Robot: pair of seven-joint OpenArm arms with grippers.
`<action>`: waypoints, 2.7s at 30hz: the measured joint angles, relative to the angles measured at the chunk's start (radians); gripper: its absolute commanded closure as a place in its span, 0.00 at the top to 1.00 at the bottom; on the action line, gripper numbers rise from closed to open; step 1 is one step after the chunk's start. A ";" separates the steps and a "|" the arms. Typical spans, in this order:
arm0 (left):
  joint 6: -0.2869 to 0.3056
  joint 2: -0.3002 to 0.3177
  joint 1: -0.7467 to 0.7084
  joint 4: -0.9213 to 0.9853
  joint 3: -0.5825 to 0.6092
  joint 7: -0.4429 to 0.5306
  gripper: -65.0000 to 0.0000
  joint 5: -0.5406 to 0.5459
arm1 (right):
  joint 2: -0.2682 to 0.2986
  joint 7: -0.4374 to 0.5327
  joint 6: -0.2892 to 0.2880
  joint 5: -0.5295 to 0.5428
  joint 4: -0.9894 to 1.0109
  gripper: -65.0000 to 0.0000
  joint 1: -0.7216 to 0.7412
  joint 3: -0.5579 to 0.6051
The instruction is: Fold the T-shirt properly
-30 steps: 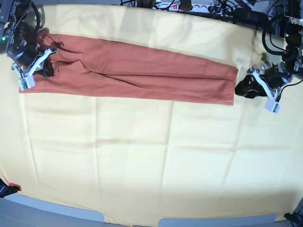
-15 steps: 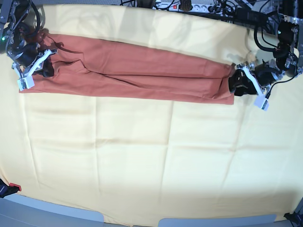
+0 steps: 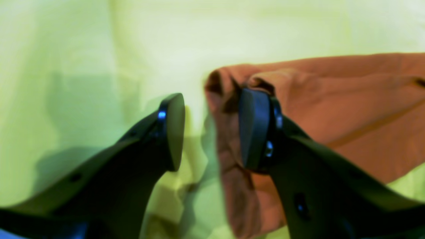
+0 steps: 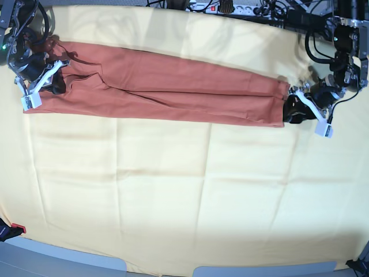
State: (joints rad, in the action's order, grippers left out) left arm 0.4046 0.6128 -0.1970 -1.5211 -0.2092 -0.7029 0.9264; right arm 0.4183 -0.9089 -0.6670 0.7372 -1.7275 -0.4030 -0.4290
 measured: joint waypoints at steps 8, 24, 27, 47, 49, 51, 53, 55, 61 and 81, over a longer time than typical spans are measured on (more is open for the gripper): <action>0.061 -0.012 -0.044 -0.005 0.054 0.014 0.44 0.081 | 0.000 -0.011 0.000 0.019 0.000 0.00 0.021 0.000; 0.076 -0.017 0.075 0.005 0.067 -0.076 0.00 0.129 | 0.000 -0.023 -0.001 0.048 0.001 0.00 0.021 0.000; 0.139 -0.017 0.079 0.001 0.067 -0.105 0.00 0.213 | 0.000 -0.023 -0.001 0.048 0.001 0.00 0.021 0.000; 0.284 -0.271 0.078 -0.097 0.182 -0.133 0.00 0.204 | 0.000 -0.027 -0.001 0.049 0.001 0.00 0.021 0.000; 0.222 -0.317 0.078 -0.098 0.210 -0.102 0.00 0.148 | 0.000 -0.027 0.000 0.049 0.001 0.00 0.021 0.000; 0.185 -0.357 0.078 -0.097 0.222 -0.101 0.00 0.116 | 0.000 -0.030 0.000 0.048 0.001 0.00 0.021 0.000; 0.183 -0.395 0.078 -0.097 0.230 -0.101 0.00 0.104 | 0.000 -0.034 0.000 0.045 0.001 0.00 0.021 0.000; 0.184 -0.428 0.079 -0.097 0.243 -0.107 0.00 0.105 | 0.000 -0.034 0.000 0.045 0.001 0.00 0.021 0.000; 0.205 -0.449 0.078 -0.100 0.212 -0.130 0.00 0.112 | 0.000 -0.040 0.000 0.045 0.001 0.00 0.021 0.000; 0.126 -0.229 -0.019 -0.150 -0.098 -0.230 0.00 0.163 | 0.000 -0.041 -0.001 0.045 0.001 0.00 0.018 0.000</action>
State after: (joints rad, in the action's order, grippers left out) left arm 0.5301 0.3840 -0.2157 -1.6714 -0.3077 -0.9329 1.0893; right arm 0.4183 -0.9501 -0.6678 0.7818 -1.7264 -0.3855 -0.4290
